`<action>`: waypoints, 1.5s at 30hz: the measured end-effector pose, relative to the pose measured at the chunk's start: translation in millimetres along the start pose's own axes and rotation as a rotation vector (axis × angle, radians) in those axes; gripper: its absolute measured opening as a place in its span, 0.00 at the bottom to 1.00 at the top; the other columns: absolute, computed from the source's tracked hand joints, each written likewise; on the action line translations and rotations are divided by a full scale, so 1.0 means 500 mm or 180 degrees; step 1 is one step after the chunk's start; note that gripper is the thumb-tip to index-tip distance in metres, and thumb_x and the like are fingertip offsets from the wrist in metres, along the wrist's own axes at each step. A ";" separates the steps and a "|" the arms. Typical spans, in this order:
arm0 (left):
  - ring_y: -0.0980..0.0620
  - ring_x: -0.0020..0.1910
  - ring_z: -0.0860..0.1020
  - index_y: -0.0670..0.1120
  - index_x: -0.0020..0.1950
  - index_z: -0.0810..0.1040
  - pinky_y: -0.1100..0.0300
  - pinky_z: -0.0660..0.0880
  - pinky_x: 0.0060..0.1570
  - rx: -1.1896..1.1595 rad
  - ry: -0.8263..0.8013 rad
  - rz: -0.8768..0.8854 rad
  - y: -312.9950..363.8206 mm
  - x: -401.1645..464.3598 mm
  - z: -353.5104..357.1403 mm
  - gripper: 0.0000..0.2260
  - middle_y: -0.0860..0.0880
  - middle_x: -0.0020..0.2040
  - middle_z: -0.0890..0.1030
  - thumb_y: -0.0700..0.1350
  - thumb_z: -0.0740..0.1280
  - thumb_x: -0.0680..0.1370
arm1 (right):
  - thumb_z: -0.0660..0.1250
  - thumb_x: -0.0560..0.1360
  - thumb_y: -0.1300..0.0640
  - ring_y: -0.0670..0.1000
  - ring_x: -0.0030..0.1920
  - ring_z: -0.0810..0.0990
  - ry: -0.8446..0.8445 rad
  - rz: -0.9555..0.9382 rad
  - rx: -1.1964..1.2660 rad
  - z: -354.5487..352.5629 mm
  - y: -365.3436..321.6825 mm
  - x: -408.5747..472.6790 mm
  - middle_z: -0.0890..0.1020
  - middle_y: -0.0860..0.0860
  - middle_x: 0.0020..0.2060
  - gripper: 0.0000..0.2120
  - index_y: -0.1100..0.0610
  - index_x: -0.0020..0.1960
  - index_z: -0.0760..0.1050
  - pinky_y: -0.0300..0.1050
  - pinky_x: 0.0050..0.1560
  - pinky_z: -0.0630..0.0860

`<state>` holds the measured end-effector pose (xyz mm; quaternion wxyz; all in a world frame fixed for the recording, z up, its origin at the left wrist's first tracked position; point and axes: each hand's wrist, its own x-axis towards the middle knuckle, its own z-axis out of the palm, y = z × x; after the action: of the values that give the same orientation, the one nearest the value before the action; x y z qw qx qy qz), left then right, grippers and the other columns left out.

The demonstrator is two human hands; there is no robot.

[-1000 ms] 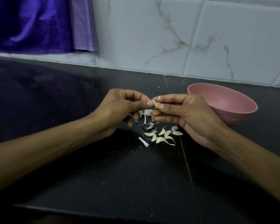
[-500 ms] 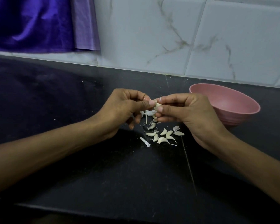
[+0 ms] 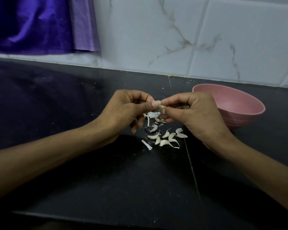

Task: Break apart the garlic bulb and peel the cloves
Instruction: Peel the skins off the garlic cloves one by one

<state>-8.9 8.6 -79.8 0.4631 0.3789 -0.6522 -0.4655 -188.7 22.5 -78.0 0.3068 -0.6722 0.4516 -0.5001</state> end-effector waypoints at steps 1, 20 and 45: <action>0.55 0.21 0.69 0.40 0.43 0.79 0.65 0.66 0.18 -0.0023 0.0022 0.0019 0.002 0.001 -0.002 0.09 0.50 0.30 0.79 0.45 0.72 0.72 | 0.75 0.72 0.64 0.50 0.37 0.86 -0.0002 -0.0002 -0.0044 0.000 0.002 0.001 0.86 0.51 0.36 0.04 0.58 0.46 0.84 0.40 0.39 0.82; 0.55 0.22 0.73 0.47 0.48 0.84 0.61 0.70 0.23 0.1045 0.0282 0.0582 -0.007 0.005 -0.012 0.03 0.59 0.29 0.80 0.43 0.73 0.75 | 0.71 0.73 0.67 0.52 0.38 0.84 -0.0122 0.0267 0.0666 -0.003 0.006 0.005 0.85 0.60 0.38 0.05 0.60 0.48 0.83 0.43 0.39 0.83; 0.60 0.24 0.76 0.48 0.49 0.86 0.73 0.68 0.30 0.1970 0.0289 0.1464 -0.018 0.007 -0.016 0.05 0.64 0.25 0.76 0.46 0.71 0.77 | 0.68 0.75 0.65 0.55 0.42 0.85 -0.0177 0.0805 0.1199 -0.005 0.003 0.005 0.85 0.59 0.41 0.06 0.65 0.51 0.81 0.46 0.44 0.83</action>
<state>-1.4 0.6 -86.7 0.4476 0.3648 -0.8085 -0.1135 -191.5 19.5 -77.5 0.4995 -0.5546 0.4223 -0.5144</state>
